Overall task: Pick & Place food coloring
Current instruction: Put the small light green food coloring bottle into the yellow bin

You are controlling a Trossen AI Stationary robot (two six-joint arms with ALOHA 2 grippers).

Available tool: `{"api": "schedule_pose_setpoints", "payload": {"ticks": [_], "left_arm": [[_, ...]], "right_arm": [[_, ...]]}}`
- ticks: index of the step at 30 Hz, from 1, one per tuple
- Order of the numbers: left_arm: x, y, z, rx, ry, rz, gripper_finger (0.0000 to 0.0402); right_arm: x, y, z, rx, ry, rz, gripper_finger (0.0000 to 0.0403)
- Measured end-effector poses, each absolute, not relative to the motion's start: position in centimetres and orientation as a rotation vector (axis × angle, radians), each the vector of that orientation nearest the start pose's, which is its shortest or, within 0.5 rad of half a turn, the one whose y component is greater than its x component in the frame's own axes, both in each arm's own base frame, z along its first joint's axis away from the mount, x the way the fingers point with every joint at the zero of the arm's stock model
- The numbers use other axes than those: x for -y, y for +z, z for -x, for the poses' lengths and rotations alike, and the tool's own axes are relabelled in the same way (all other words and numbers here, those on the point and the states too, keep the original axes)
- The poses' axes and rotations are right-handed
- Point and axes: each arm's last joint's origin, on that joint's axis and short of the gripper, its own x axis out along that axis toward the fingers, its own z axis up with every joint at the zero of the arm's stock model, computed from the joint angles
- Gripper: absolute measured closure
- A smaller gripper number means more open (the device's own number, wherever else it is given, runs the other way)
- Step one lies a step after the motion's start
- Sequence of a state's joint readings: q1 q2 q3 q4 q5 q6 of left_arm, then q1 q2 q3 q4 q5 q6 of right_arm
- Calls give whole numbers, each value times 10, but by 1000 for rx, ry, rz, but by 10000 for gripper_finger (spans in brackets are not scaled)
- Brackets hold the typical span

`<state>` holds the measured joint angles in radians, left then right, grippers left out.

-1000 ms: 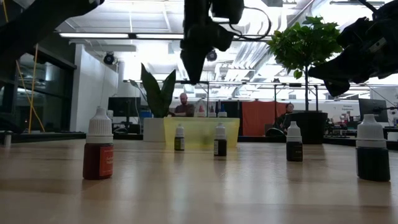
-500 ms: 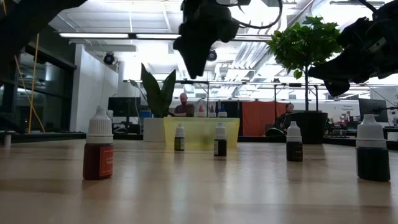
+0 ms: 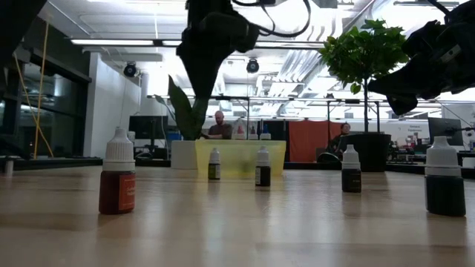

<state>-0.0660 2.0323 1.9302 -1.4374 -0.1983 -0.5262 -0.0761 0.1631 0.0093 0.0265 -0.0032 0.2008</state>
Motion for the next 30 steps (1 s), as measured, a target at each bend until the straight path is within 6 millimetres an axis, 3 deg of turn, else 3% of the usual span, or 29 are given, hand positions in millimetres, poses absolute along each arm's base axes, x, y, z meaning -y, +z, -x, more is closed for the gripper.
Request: {"api": "schedule_pose_setpoints", "payload": {"ticks": [9, 22, 30], "left_arm": [[20, 246, -385, -1401, 491, 358, 238], [-4, 238, -391, -1340, 544, 471, 238], [-3, 216, -400, -1316, 500, 545, 238]], "right_arm": [[8, 156, -106, -120, -85, -205, 402], [8, 156, -106, -120, -85, -206, 402], [8, 156, -106, -120, -85, -205, 402]]}}
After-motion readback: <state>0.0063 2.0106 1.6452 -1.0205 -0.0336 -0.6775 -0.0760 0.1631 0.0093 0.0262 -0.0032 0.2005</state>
